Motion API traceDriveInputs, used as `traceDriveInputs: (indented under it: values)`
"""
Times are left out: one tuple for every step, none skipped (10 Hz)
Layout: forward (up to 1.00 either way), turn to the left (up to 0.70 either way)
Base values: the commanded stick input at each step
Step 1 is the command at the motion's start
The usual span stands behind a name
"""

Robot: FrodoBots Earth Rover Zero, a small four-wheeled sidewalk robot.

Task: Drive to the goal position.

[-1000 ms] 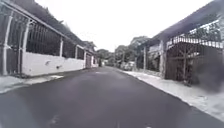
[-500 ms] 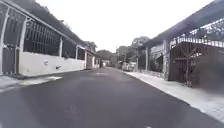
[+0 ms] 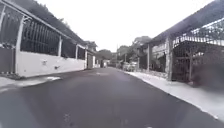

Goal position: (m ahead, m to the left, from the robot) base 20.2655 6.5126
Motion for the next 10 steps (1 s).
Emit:
traceDriveInputs:
  values:
    - [0.50, 0.00]
    - [0.50, 0.00]
    - [0.50, 0.00]
    - [0.50, 0.00]
    - [0.50, 0.00]
    - [0.50, 0.00]
    - [0.50, 0.00]
    - [0.50, 0.00]
    - [0.50, 0.00]
    - [0.50, 0.00]
